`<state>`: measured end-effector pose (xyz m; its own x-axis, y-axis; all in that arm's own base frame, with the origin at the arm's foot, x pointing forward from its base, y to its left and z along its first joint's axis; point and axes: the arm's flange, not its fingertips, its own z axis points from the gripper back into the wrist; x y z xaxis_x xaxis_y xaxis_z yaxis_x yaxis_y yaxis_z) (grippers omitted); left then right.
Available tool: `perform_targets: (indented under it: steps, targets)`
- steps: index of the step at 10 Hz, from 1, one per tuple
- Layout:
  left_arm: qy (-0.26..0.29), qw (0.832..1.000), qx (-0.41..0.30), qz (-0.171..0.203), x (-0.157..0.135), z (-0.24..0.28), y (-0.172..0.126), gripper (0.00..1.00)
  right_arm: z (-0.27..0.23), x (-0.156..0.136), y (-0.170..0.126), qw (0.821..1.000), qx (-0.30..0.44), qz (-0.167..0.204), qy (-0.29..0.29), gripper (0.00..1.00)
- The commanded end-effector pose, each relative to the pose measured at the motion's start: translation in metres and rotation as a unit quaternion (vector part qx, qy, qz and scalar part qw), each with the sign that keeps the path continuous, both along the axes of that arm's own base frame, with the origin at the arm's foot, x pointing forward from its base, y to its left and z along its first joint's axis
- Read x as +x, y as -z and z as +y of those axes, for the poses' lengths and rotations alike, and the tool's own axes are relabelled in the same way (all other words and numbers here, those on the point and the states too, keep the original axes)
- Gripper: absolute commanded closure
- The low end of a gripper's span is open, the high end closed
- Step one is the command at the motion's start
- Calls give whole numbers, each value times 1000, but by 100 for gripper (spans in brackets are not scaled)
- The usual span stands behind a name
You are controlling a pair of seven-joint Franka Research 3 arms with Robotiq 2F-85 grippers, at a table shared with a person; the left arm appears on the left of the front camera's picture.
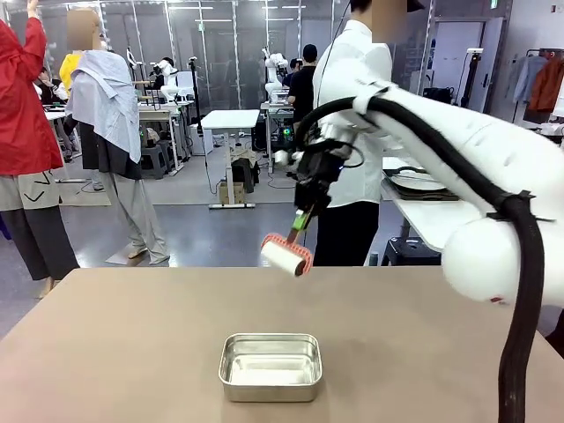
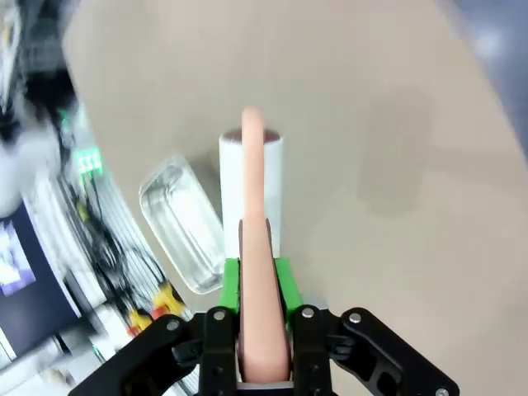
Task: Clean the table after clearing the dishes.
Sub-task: When the right (or left) Handle tray is removed, use the right hand (or left hand) to clean the right (or left) side of the table with the Lint Roller.
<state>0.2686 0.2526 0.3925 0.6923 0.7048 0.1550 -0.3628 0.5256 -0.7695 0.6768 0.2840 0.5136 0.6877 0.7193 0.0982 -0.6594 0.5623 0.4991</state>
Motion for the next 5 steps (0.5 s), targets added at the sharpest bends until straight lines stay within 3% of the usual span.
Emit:
perform_targets:
  steps: [1, 4, 5]
  targets:
    - [-1, 1000, 3, 0, -1, 2, -2, 0, -105, -160, 71, 989, 41, -11, 145, 99]
    - [-1, 1000, 3, 0, -1, 2, -2, 0, -175, -197, 107, 958, 90, 9, 271, 99]
    - [-1, 1000, 3, 0, -1, 2, -2, 0, -183, -204, 119, 955, 86, 31, 284, 99]
